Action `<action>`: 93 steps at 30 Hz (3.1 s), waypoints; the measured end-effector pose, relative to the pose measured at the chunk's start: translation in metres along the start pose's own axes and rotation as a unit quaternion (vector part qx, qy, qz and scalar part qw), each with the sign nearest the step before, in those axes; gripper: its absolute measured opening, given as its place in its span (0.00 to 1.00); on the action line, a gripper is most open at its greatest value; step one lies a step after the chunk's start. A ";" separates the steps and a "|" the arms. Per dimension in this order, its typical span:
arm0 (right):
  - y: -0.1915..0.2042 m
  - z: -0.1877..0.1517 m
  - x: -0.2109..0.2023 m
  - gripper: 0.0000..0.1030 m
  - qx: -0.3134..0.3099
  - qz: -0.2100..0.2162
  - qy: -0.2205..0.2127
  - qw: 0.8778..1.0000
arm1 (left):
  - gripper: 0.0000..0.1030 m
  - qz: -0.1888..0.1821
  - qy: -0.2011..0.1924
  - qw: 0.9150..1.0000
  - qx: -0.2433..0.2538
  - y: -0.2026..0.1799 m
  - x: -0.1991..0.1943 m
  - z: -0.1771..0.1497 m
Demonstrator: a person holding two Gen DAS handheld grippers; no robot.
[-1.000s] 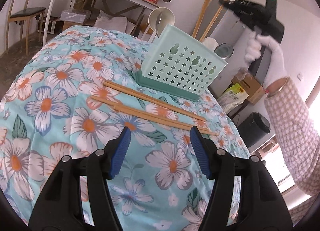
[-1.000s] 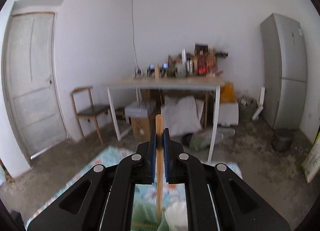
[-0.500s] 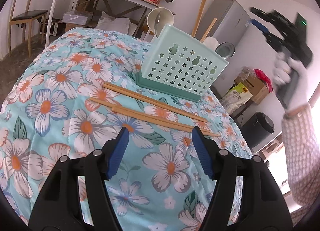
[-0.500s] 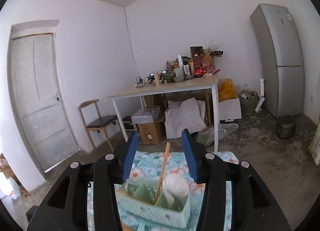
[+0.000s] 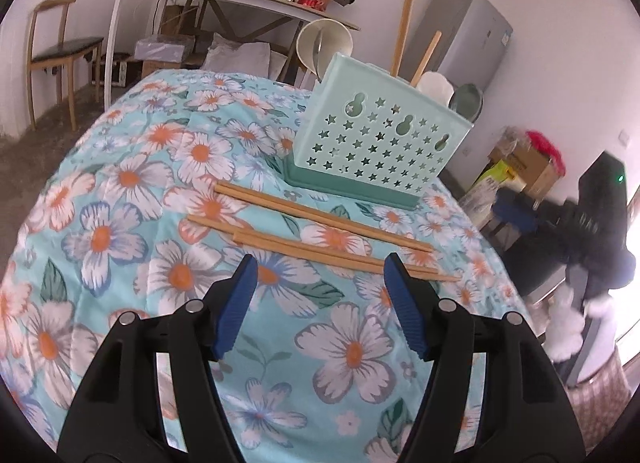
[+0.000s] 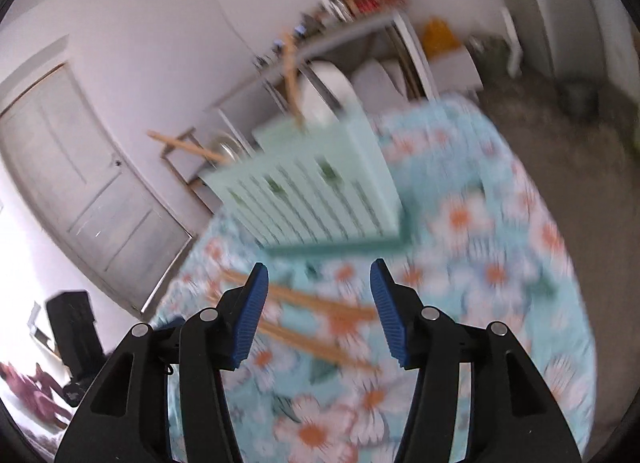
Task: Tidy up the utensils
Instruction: 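Move the left tool to the wooden chopsticks on the bedspread, then close the left tool on one wooden chopstick and lift it, then grasp another chopstick with the right tool while the left holds its chopstick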
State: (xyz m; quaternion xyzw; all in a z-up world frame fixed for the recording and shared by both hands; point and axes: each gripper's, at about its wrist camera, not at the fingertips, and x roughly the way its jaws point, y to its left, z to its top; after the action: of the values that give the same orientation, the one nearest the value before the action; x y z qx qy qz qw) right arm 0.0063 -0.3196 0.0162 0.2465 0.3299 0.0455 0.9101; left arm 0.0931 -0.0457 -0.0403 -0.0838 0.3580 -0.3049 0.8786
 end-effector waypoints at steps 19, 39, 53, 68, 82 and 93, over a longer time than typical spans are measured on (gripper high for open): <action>-0.061 -0.016 0.008 0.51 0.090 -0.007 0.023 0.996 | 0.18 0.102 0.096 0.848 0.512 -0.110 0.089 -0.036; -0.075 -0.019 0.000 0.51 0.102 0.006 0.013 0.995 | 0.08 0.037 0.200 0.876 0.438 -0.096 0.037 -0.053; -0.073 -0.028 -0.001 0.51 0.112 0.018 0.026 0.993 | 0.25 -0.071 0.248 0.931 0.258 -0.100 0.073 -0.010; -0.074 -0.035 -0.024 0.51 0.115 0.004 0.019 0.993 | 0.09 -0.043 0.251 0.930 0.265 -0.127 0.122 -0.009; -0.028 -0.035 -0.026 0.51 0.076 0.013 0.028 0.997 | 0.05 -0.071 0.116 0.991 0.013 -0.028 0.021 0.041; 0.063 -0.023 0.025 0.50 -0.091 0.065 0.085 0.990 | 0.05 -0.017 -0.038 0.983 -0.180 0.087 -0.073 0.042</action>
State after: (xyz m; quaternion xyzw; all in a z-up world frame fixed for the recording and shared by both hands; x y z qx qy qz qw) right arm 0.0165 -0.2492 0.0169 0.1791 0.3835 0.1551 0.8926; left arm 0.1222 0.0643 0.0003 -0.2578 0.3720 -0.2468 0.8569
